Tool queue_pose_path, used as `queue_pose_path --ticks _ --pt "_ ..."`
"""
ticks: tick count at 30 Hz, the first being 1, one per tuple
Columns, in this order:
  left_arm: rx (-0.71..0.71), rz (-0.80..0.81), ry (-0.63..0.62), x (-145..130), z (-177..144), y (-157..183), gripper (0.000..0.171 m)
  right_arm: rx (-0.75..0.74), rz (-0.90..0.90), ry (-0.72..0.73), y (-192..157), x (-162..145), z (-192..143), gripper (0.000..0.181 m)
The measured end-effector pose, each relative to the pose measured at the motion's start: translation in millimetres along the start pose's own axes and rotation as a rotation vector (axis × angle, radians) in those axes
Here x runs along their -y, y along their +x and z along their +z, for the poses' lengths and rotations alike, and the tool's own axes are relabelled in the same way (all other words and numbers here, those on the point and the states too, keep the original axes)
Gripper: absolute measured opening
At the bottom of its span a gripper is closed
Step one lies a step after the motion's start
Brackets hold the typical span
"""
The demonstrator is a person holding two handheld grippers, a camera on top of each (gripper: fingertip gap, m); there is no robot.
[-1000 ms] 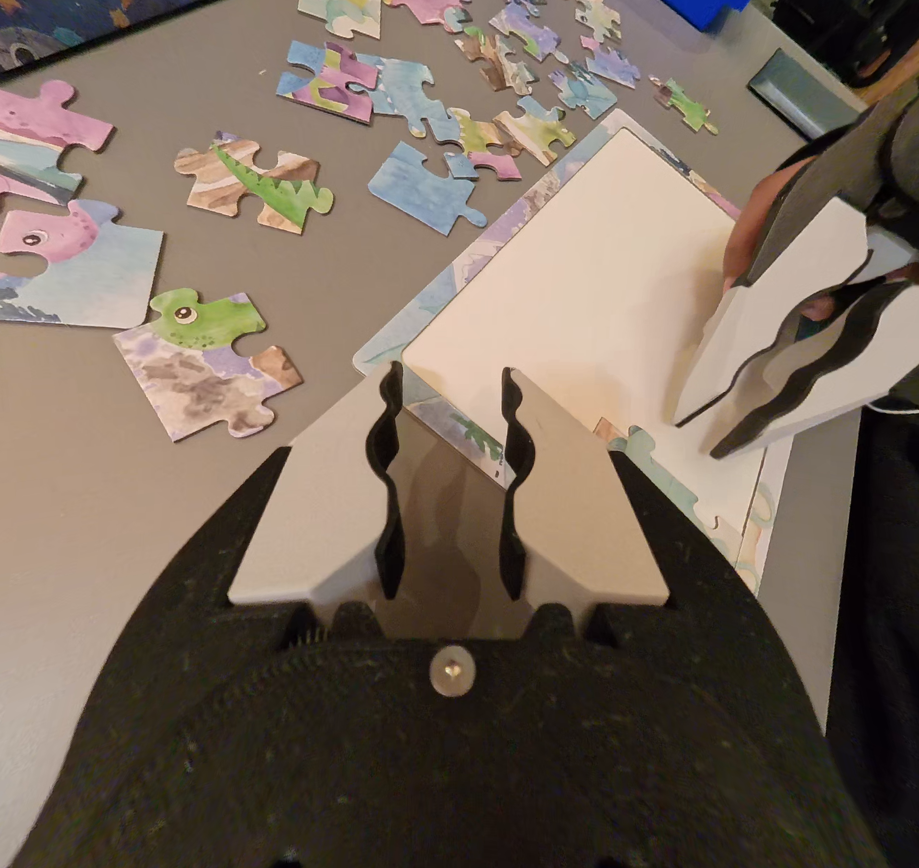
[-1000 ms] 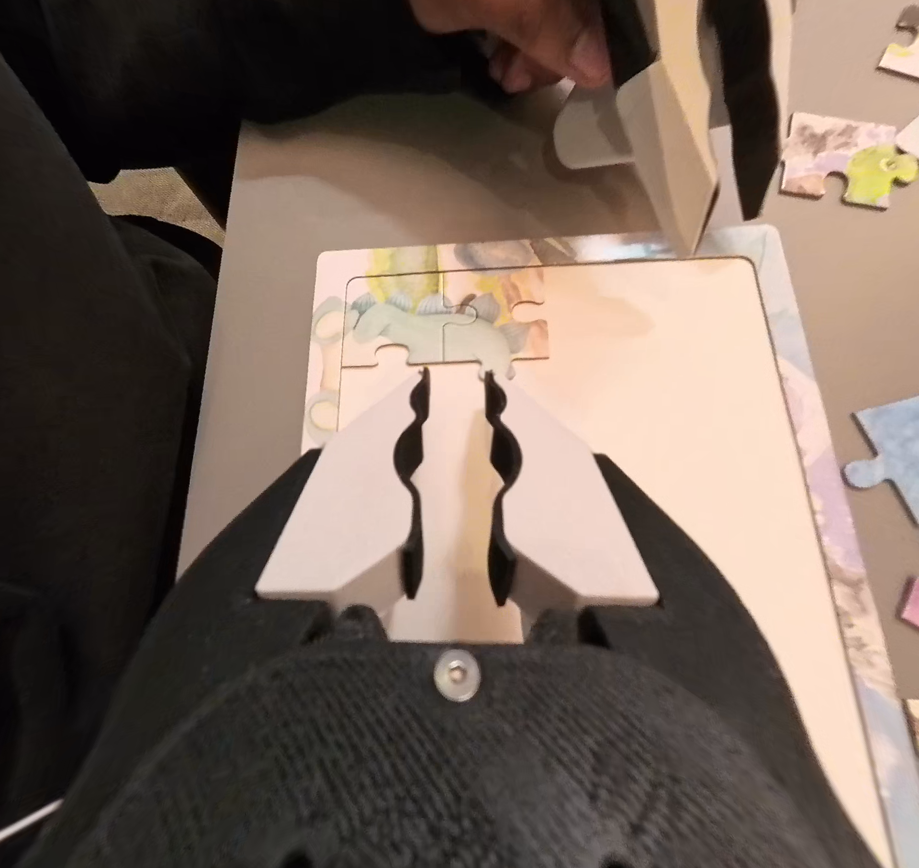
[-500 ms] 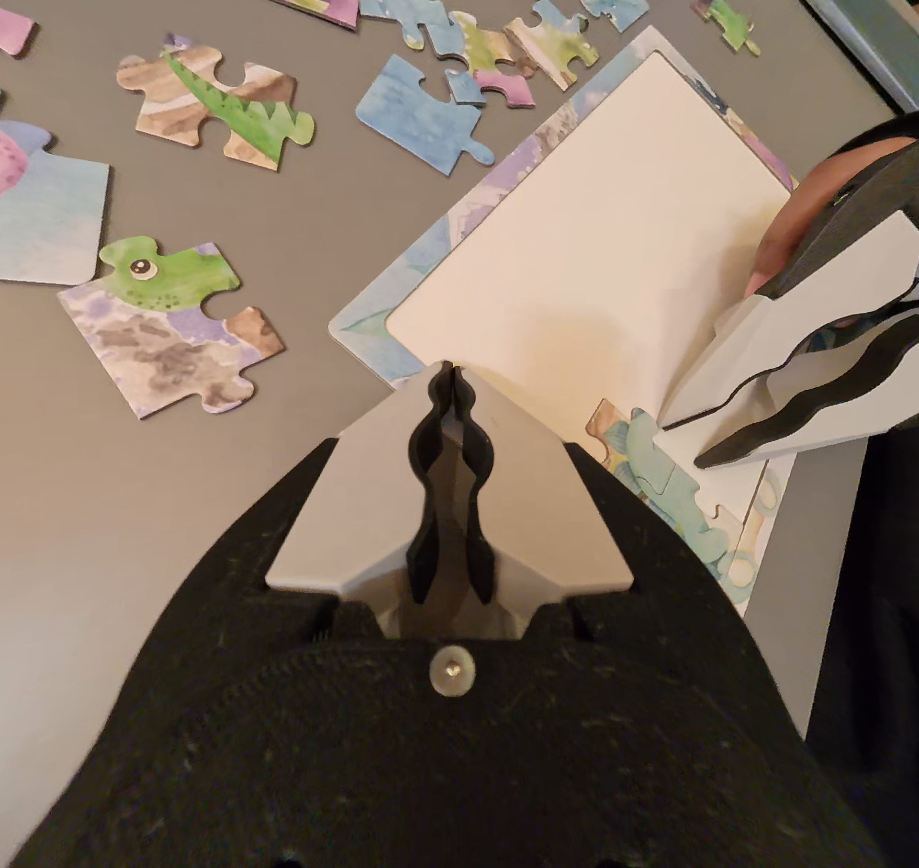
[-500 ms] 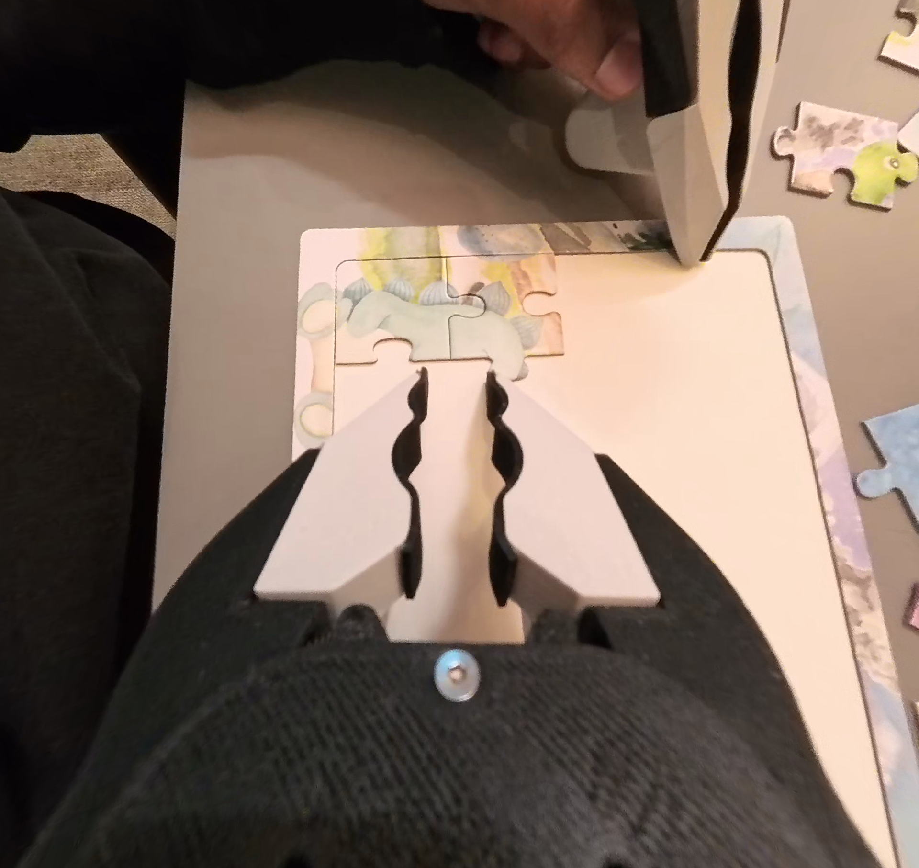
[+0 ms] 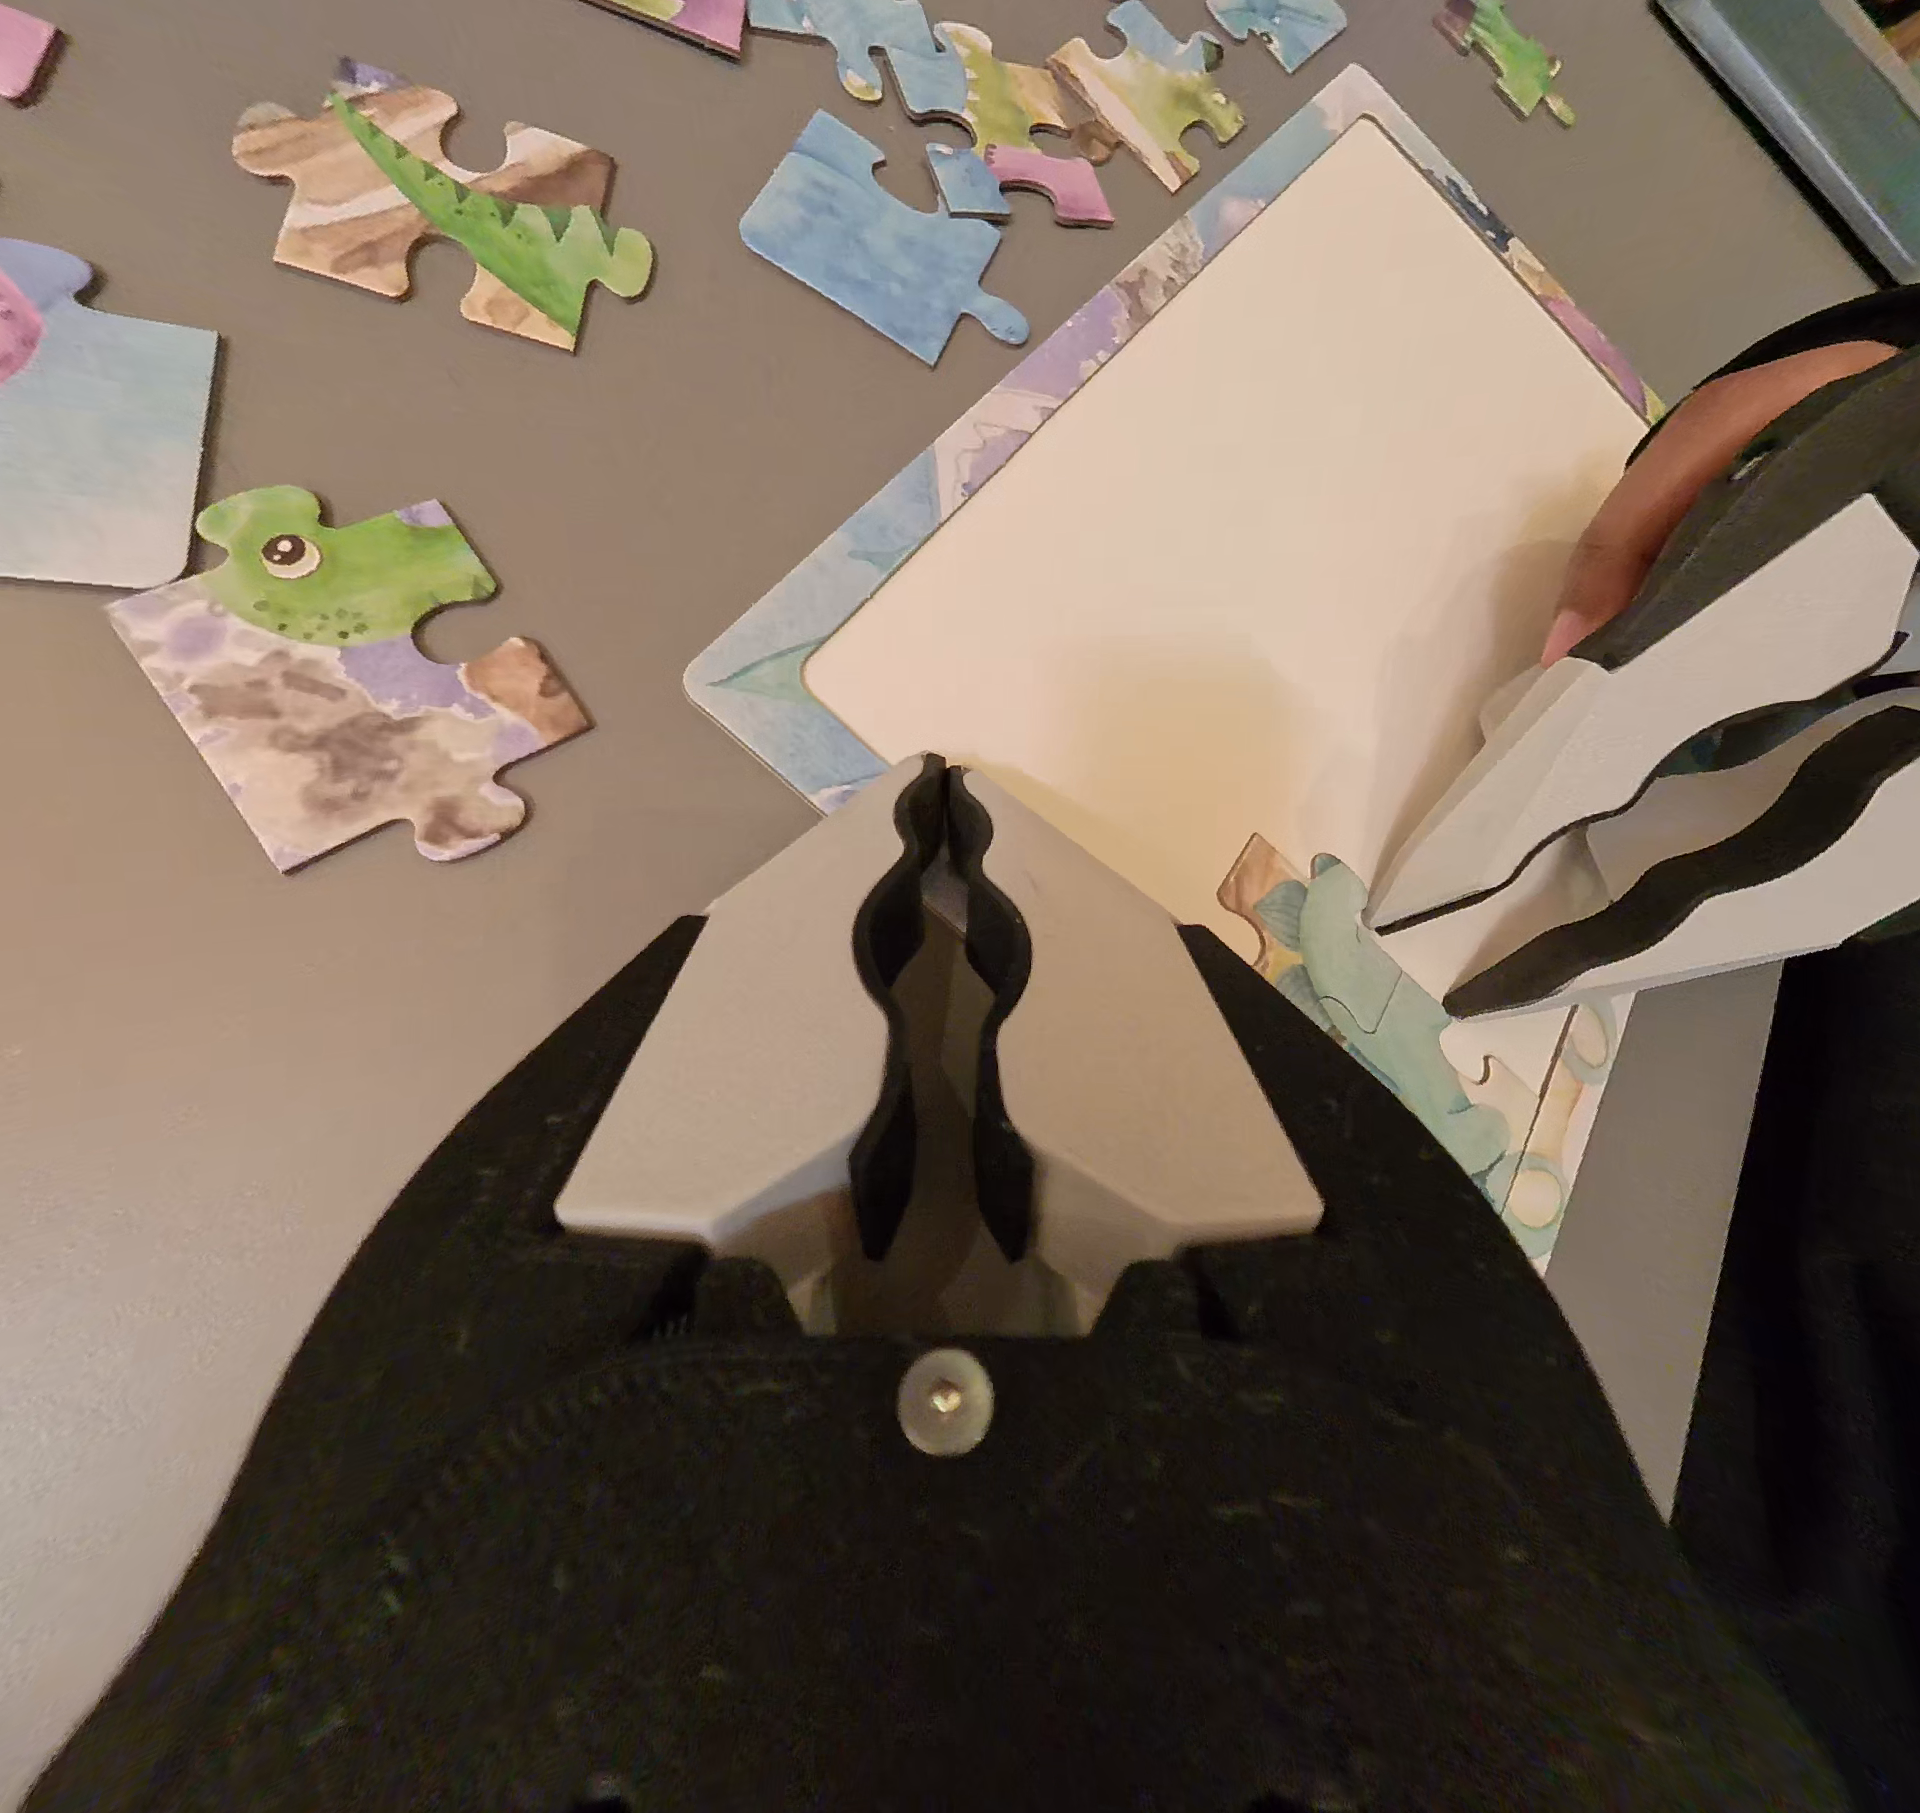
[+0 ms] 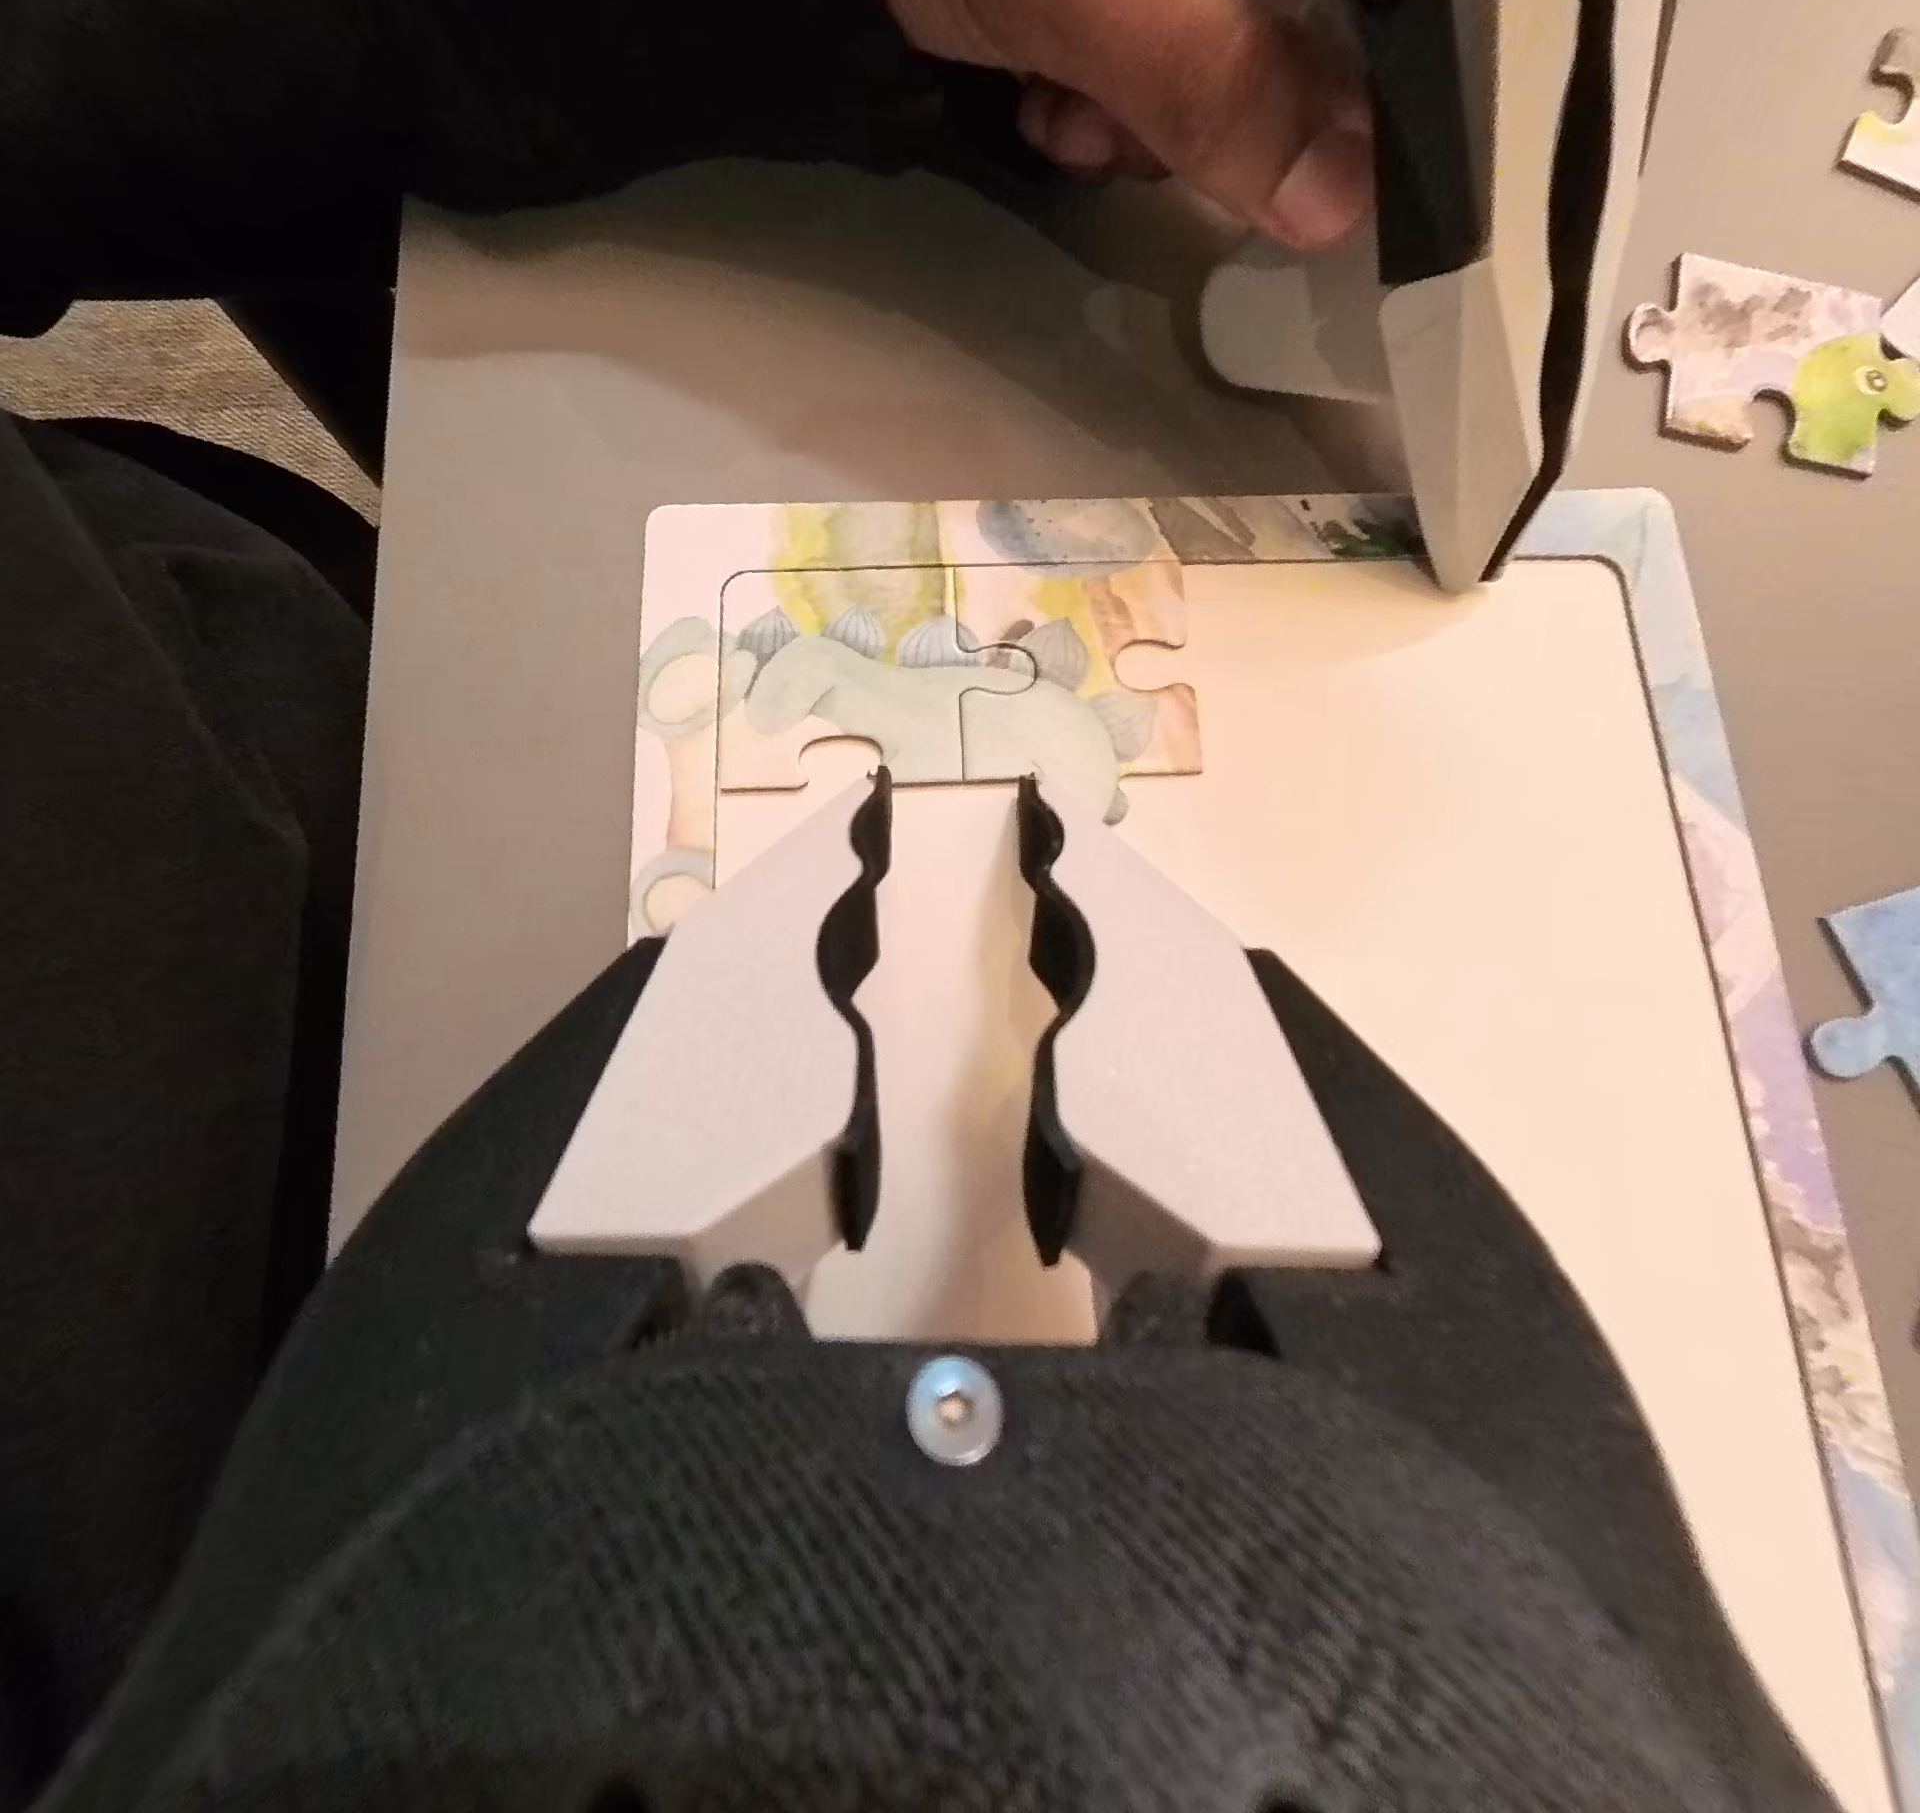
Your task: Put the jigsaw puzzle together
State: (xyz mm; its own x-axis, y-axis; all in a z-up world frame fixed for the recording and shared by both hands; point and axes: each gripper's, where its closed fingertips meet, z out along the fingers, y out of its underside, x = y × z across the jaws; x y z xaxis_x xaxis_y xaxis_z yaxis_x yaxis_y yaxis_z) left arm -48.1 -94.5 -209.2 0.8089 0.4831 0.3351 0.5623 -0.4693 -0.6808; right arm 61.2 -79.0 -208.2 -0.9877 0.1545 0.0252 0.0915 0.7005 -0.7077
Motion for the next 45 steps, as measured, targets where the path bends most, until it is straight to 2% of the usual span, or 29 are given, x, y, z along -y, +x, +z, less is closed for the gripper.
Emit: queue_pose_path --ticks 7,9,12,16,20,22,25,30,32,34,37,42,45 --pt "-0.01 -0.008 0.001 -0.1 -0.1 0.2 0.0 -0.013 -0.01 0.006 0.5 0.6 -0.2 0.023" --pt "-0.016 -0.01 0.006 0.5 -0.8 0.7 0.0 -0.005 -0.004 0.021 -0.3 2.6 -1.8 0.032" --pt "-0.025 0.024 0.081 10.7 -8.0 5.2 0.0 -0.038 -0.018 0.075 7.4 10.9 -15.1 0.034" --pt "-0.037 0.032 0.236 32.0 -26.5 8.0 0.0 -0.149 -0.017 0.162 44.1 17.9 -47.8 0.032" --pt "-0.026 0.029 0.271 36.3 -31.7 5.3 0.0 -0.251 0.031 0.204 94.6 15.5 -80.7 0.032" --pt "0.029 0.055 0.271 37.1 -31.7 0.7 0.0 -0.289 0.035 0.257 111.1 24.7 -97.5 0.032" --pt "0.188 0.121 0.265 38.1 -35.0 -15.5 0.0 -0.368 0.006 0.299 135.3 31.9 -115.3 0.032" --pt "0.548 0.243 0.312 47.2 -65.9 -53.6 0.002 -0.45 0.09 0.301 183.0 0.8 -115.8 0.031" --pt "0.621 0.258 0.349 54.9 -78.3 -62.3 0.01 -0.442 0.156 0.317 189.8 -17.1 -112.0 0.029" --pt "0.587 0.223 0.357 62.6 -79.0 -64.3 0.014 -0.466 0.162 0.302 192.1 -28.3 -116.6 0.03" --pt "0.49 0.18 0.318 76.3 -68.7 -66.7 0.014 -0.609 0.104 0.289 206.3 -33.6 -139.2 0.026" --pt "0.477 0.202 0.324 111.0 -55.7 -90.1 0.017 -0.748 0.126 0.326 226.1 -46.5 -172.8 0.025" --pt "0.456 0.168 0.334 104.8 -47.6 -94.4 0.021 -0.8 0.213 0.366 240.7 -64.1 -194.6 0.026"
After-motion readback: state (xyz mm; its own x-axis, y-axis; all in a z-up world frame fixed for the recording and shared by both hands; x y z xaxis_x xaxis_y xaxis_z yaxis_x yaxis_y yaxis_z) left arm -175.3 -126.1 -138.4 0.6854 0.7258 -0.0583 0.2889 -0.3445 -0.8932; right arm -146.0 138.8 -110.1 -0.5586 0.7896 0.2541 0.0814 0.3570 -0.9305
